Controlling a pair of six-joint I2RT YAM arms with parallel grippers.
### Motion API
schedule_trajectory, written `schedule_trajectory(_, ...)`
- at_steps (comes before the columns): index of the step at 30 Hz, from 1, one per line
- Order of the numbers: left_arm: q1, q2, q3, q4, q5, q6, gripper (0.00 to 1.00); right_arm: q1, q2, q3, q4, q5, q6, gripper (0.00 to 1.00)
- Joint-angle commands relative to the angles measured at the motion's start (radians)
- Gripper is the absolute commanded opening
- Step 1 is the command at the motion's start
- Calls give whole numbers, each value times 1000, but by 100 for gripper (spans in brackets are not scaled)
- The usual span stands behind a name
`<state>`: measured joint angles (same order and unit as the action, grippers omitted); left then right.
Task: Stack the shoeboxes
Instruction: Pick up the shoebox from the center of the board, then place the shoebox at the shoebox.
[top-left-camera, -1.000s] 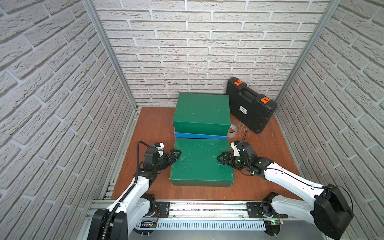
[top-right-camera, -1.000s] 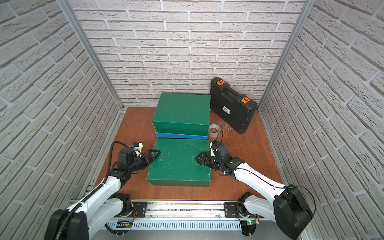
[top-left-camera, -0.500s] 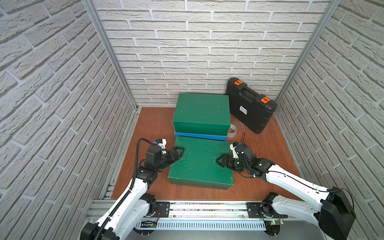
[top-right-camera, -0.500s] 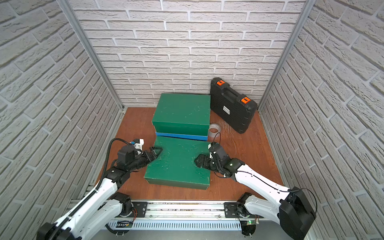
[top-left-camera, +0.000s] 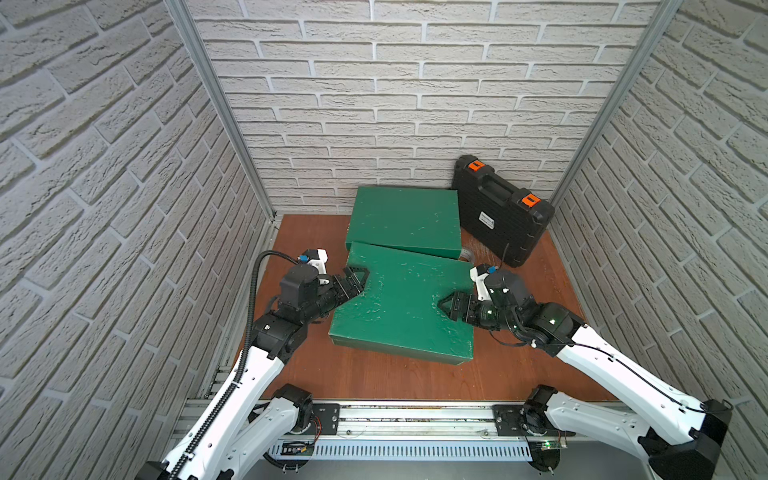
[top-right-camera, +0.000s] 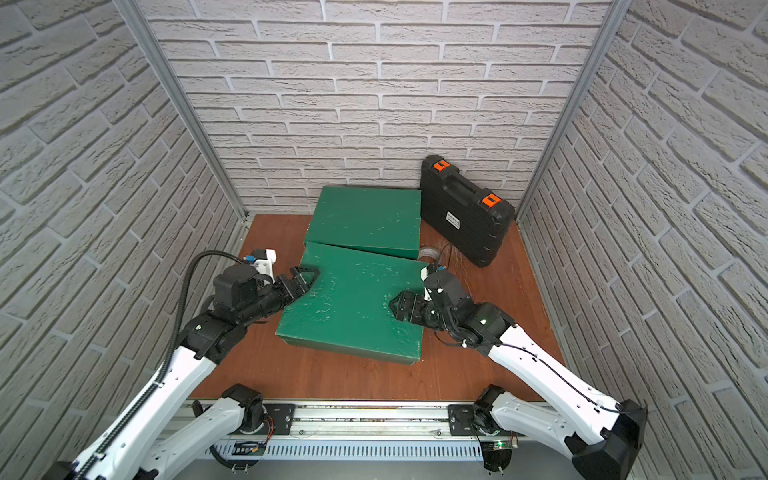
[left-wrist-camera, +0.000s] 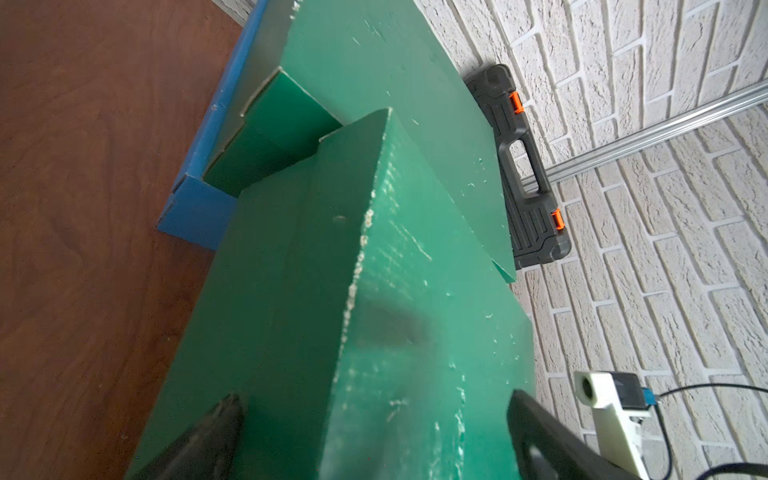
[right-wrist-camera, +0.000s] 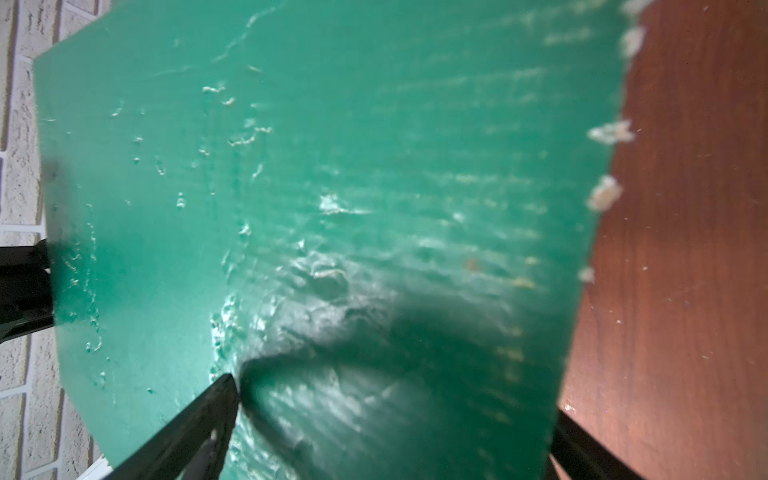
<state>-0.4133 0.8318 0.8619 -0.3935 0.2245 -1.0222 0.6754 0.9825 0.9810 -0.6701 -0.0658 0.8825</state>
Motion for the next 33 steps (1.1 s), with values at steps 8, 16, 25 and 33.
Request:
schedule_trajectory(8,-76,46,183,34,95,-18,98,70,-45,187,81,-59,-17,97)
schedule_trajectory(16,-86,86,277,40,103,-20,98,76,-37,271,81,-59,-26,97)
schedule_trajectory(25,-87,148,400,58,100,-21,98,75,78,428,109,-102,-48,98)
schedule_trajectory(33,-86,229,504,43,64,23,98,70,136,522,119,-41,-83,98)
